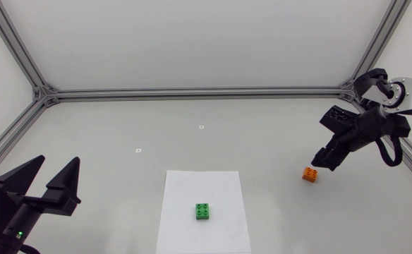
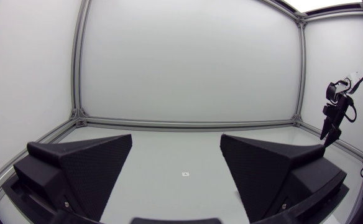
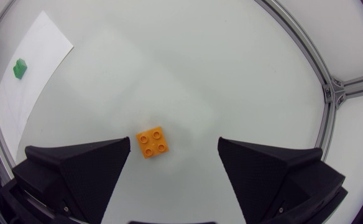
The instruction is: Pick up the orange 2x2 brick with the right arm and stack it on top of the green 2x2 brick in the center
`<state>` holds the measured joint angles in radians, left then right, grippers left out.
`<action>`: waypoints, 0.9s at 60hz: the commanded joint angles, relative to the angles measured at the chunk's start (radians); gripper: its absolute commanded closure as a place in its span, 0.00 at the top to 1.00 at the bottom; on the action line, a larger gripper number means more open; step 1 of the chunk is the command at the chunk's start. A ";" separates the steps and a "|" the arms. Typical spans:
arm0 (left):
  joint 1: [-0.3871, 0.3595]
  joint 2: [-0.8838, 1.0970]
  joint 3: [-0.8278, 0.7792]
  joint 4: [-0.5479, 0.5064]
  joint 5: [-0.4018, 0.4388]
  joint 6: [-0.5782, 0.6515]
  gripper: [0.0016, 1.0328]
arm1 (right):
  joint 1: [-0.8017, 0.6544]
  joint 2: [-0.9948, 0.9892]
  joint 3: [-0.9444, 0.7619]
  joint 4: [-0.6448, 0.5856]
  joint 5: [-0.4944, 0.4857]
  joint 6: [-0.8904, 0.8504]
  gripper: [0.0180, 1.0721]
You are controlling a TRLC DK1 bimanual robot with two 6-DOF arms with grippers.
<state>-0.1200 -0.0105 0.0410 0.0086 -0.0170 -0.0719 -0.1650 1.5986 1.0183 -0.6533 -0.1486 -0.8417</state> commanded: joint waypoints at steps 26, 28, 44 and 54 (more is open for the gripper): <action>-0.006 -0.002 -0.041 -0.010 -0.003 -0.020 0.96 | 0.018 0.096 0.083 -0.221 -0.008 -0.333 0.95; -0.006 -0.002 -0.041 -0.010 -0.003 -0.020 0.96 | 0.018 0.115 0.089 -0.229 -0.005 -0.333 0.95; -0.006 -0.002 -0.041 -0.010 -0.003 -0.020 0.96 | 0.027 0.169 0.074 -0.169 0.038 -0.384 0.95; -0.006 -0.002 -0.041 -0.010 -0.003 -0.020 0.96 | 0.032 0.187 0.072 -0.141 0.038 -0.404 0.95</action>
<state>-0.1200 -0.0105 0.0410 0.0086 -0.0170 -0.0719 -0.1390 1.7592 1.0943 -0.8043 -0.1143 -1.2098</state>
